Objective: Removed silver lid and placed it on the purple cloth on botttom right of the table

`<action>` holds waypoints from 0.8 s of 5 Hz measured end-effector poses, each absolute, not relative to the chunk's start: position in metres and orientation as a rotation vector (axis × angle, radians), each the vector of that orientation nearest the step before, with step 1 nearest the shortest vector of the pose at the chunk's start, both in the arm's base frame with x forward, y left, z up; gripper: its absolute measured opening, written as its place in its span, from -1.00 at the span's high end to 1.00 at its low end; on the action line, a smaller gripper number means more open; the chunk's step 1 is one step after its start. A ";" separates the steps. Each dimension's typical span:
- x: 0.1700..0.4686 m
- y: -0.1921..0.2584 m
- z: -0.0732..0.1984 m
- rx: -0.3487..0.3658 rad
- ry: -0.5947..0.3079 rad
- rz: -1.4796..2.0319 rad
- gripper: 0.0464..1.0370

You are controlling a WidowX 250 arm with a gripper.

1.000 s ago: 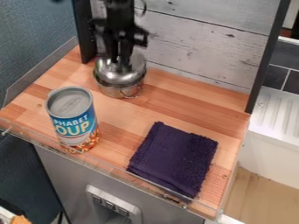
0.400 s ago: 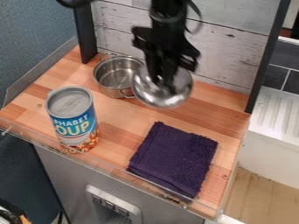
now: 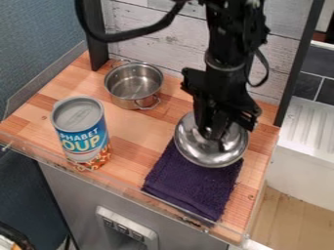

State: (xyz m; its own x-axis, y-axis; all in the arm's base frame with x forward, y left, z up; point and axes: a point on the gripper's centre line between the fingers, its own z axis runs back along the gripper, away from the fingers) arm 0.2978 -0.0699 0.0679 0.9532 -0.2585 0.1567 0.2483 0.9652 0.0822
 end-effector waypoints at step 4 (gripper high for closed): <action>0.261 -0.061 0.028 0.078 -0.041 -0.244 0.43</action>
